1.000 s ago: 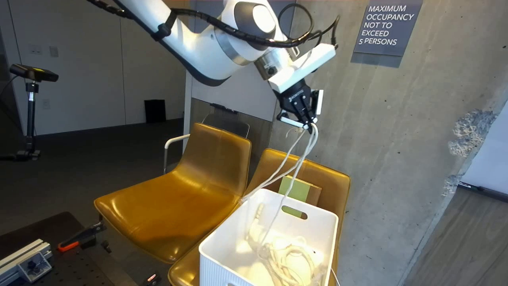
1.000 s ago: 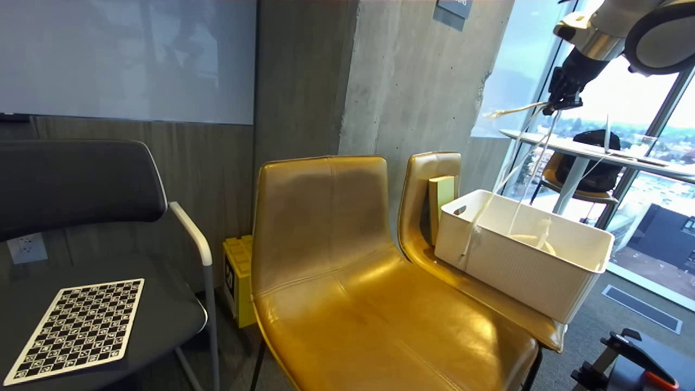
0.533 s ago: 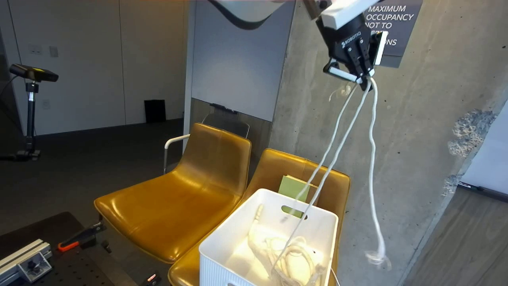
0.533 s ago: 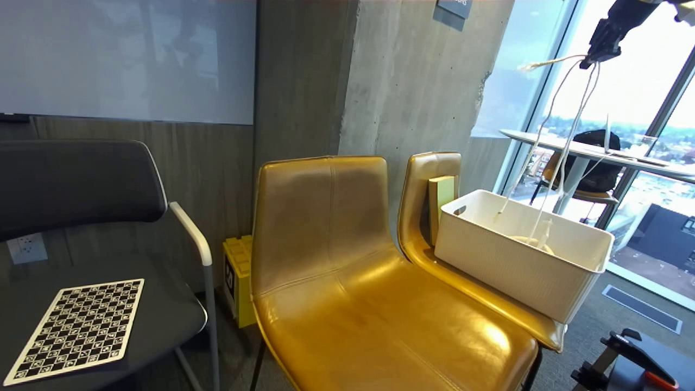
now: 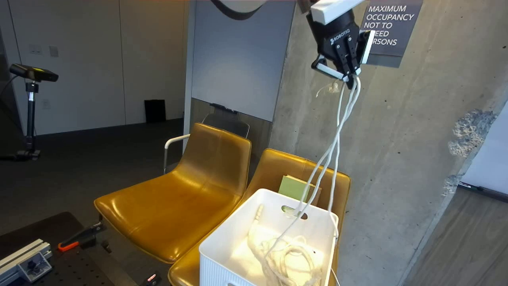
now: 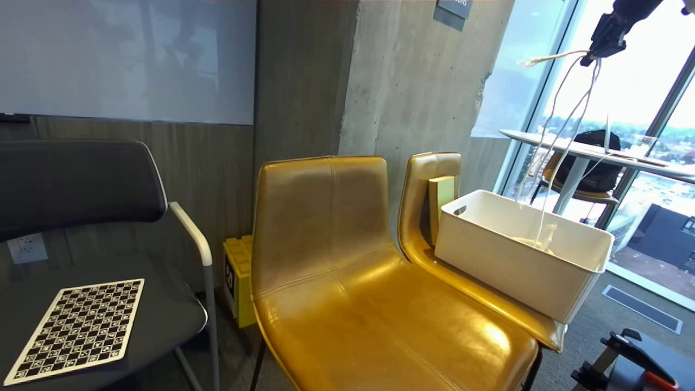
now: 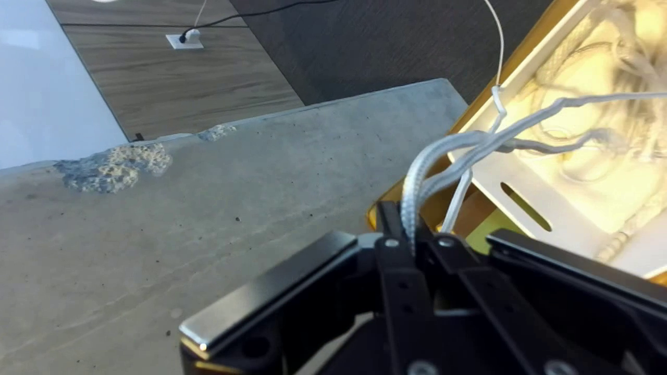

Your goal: Put the pieces of rope into the laundry basket

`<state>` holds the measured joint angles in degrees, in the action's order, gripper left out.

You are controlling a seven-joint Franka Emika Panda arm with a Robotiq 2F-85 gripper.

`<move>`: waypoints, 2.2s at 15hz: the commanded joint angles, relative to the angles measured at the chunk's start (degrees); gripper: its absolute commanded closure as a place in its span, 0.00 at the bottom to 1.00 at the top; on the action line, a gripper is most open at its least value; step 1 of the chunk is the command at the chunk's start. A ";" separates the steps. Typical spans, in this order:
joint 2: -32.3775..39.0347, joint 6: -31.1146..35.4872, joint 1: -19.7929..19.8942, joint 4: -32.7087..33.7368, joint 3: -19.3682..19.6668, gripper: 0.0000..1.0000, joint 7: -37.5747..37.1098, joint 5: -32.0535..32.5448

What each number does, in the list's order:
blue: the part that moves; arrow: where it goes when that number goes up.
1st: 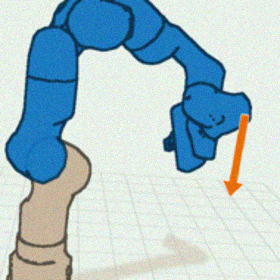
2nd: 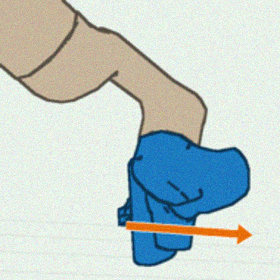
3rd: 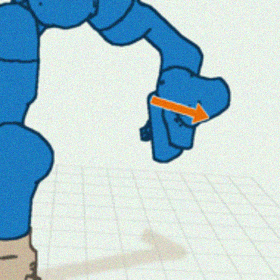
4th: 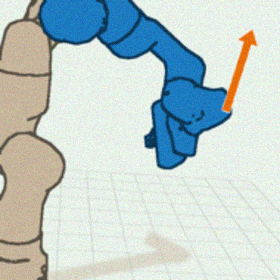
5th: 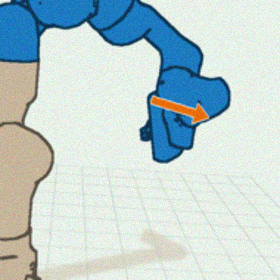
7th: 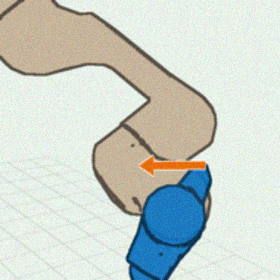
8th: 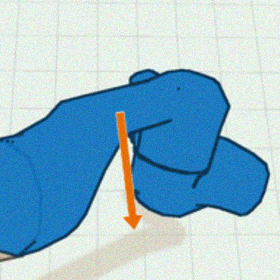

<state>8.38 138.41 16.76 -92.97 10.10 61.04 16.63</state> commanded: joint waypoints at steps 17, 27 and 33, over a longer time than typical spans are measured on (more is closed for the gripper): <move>-24.14 -0.28 -11.84 -33.89 -4.20 0.99 -4.04 -0.51; -17.04 0.97 -10.75 -29.33 -1.73 0.99 -6.60 1.22; -6.61 3.68 -8.26 -22.69 0.21 0.99 -6.27 0.80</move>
<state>-3.62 140.44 7.32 -120.61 9.55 55.34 16.74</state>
